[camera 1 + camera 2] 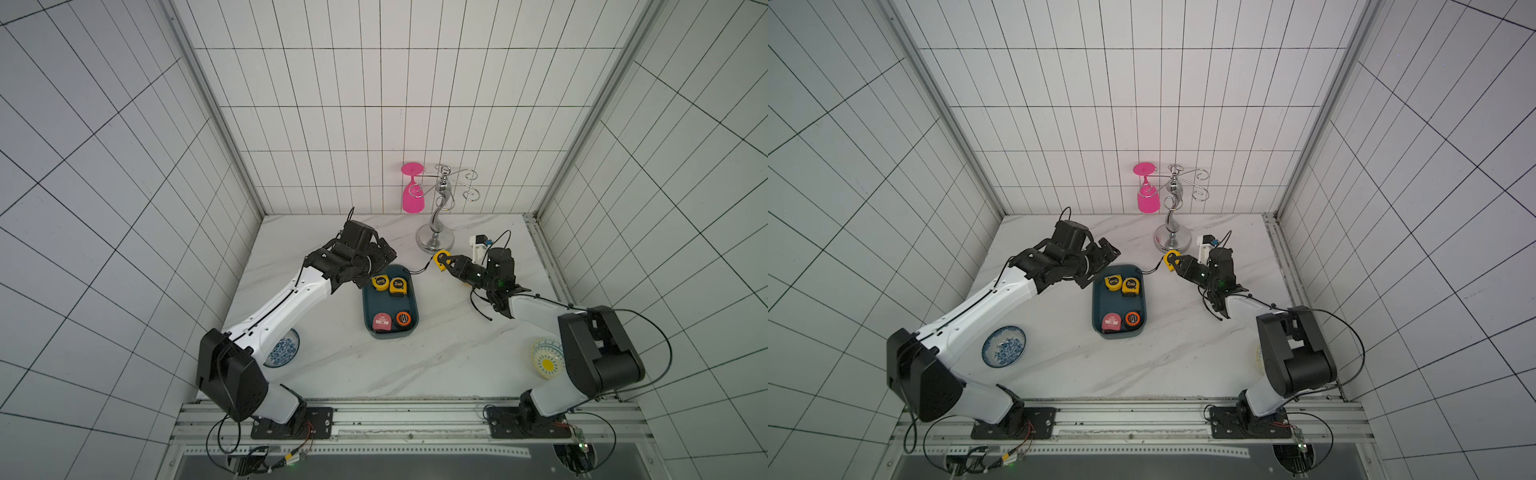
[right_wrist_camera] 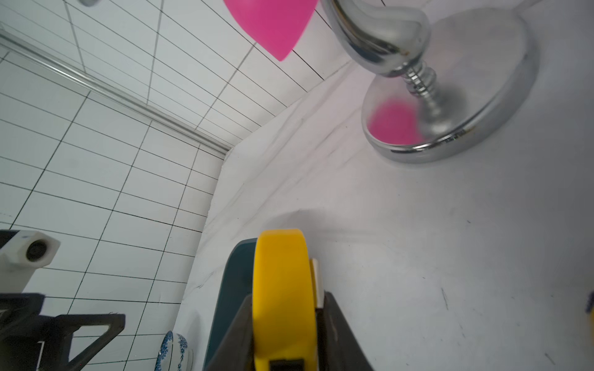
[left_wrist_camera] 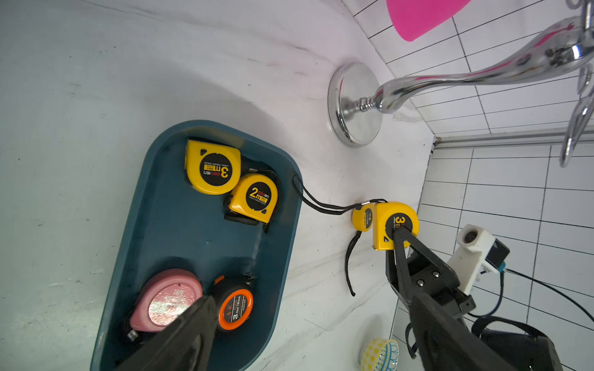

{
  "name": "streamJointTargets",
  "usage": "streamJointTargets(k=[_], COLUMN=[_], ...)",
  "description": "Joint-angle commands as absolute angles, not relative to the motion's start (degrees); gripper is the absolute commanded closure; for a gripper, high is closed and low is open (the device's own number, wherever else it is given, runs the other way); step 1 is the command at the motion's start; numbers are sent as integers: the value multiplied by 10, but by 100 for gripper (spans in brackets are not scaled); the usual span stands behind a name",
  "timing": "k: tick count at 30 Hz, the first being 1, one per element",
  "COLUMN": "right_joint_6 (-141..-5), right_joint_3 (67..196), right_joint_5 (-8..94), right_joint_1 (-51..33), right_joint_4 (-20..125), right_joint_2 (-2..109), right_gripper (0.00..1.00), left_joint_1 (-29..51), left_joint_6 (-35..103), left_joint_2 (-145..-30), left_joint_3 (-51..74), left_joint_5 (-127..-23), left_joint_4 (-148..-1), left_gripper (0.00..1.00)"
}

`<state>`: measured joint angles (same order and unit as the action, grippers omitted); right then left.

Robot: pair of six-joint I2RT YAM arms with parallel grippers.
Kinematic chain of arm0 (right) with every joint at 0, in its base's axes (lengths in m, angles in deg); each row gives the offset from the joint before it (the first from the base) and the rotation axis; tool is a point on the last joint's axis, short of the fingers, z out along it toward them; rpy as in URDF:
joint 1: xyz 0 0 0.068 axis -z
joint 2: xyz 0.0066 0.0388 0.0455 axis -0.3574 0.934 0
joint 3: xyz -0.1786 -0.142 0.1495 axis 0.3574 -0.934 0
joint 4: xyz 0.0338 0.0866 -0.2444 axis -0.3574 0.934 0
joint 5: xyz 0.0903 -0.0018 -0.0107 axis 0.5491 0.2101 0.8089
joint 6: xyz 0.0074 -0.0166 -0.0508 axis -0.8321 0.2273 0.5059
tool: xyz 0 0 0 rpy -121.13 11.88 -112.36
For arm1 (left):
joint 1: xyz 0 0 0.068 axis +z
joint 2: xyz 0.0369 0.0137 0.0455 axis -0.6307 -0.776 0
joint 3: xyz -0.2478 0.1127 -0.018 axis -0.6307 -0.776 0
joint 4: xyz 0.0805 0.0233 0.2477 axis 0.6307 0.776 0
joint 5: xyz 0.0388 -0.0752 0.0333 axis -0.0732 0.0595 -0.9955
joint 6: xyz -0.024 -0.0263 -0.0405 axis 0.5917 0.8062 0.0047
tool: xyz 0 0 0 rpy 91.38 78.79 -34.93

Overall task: Take the tape measure out of the storage box
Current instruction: Place the tape measure at the center of the board.

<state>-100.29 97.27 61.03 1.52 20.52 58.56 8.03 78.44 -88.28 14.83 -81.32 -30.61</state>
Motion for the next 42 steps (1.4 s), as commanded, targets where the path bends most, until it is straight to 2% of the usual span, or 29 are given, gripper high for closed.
streamJointTargets(k=[1, 8, 20, 22, 28, 34, 38, 42], right_joint_6=[-1023, -1046, -1061, -1058, -1036, -1014, -995, -985], right_joint_3=[994, 1010, 1011, 1011, 1011, 1011, 1010, 1003], right_joint_5=[634, 656, 644, 641, 633, 621, 610, 600], right_joint_1=[32, 52, 54, 54, 54, 54, 52, 51], right_joint_4=[200, 162, 174, 185, 232, 297, 343, 373], right_joint_2=[634, 726, 755, 754, 738, 704, 671, 635], right_gripper=[80, 79, 74, 69, 45, 33, 18, 10], left_joint_1=[82, 89, 95, 96, 94, 92, 87, 80], left_joint_6=[768, 760, 751, 747, 732, 706, 679, 651], left_joint_2=[-877, -874, -878, -879, -889, -914, -945, -984], left_joint_3=[144, 140, 133, 132, 135, 143, 162, 191], left_joint_5=[-815, -816, -814, -815, -821, -830, -838, -854], left_joint_4=[-306, -302, -301, -299, -284, -267, -249, -227], left_gripper=[2, 2, 2, 2, 2, 2, 2, 2])
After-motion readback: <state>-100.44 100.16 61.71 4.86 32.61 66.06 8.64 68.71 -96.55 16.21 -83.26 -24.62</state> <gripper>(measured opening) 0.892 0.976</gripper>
